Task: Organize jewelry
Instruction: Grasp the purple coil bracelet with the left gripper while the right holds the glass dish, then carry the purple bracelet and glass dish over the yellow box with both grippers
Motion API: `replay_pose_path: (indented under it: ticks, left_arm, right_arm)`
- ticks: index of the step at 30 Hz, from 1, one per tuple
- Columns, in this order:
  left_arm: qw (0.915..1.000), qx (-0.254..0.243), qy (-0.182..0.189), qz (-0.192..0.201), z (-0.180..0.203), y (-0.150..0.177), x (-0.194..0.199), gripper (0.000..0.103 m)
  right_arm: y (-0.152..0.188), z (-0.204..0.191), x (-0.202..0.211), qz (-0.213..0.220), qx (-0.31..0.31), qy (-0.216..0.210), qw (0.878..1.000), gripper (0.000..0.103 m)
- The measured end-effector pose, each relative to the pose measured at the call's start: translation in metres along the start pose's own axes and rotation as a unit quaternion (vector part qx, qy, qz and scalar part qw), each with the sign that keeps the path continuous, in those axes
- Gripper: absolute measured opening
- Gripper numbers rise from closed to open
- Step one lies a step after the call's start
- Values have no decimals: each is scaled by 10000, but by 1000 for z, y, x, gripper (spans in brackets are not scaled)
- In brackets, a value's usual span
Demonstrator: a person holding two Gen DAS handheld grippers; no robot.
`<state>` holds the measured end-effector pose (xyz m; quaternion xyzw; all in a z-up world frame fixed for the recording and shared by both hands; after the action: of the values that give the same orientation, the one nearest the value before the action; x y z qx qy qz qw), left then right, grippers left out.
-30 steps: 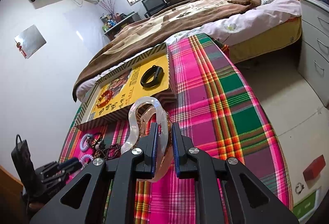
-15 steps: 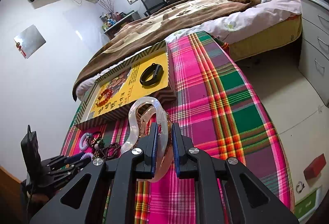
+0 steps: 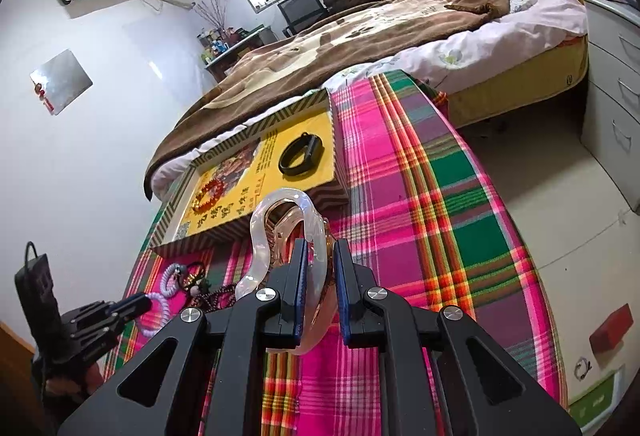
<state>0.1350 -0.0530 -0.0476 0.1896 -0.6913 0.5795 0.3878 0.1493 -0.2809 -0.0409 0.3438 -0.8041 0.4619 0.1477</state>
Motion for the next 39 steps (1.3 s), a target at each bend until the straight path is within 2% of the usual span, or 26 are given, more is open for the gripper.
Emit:
replay_pose_path:
  ticks: [5, 10, 17, 20, 25, 29, 39]
  left_arm:
    - [9996, 54, -36, 271, -5, -29, 15, 10]
    - [9990, 143, -35, 411, -13, -66, 10, 10]
    - [9981, 360, 107, 488, -22, -126, -32, 10]
    - [9982, 348, 49, 491, -26, -147, -56, 10]
    - [9985, 417, 123, 337, -30, -171, -97, 10]
    - [9990, 393, 47, 207, -34, -185, -127, 10]
    - [9982, 492, -38, -350, -43, -194, -198, 10]
  right_arm:
    - [-19, -11, 3, 84, 215, 55, 9997, 14]
    - [-49, -19, -4, 157, 409, 89, 9990, 14]
    - [-98, -28, -49, 55, 778, 279, 9966, 14]
    - [-112, -28, -71, -80, 944, 369, 9948, 14]
    - [-131, -25, -116, -329, 1186, 528, 9910, 14]
    - [-137, -22, -148, -542, 1251, 601, 9888, 14]
    - [-140, -18, -210, -1103, 1574, 810, 9780, 13]
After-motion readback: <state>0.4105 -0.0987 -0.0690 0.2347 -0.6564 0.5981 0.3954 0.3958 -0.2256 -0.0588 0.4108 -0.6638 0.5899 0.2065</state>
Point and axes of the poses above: each gripper's, at about its wrist camera, not at the fingertips, and x roughly against the way its jaws point, z to its right, y to its underside, the point moved 10 cm from there along -x, roughly the way its jaws point, and after that the axes turned 7 degrees about -y, right-handed, at the moved point
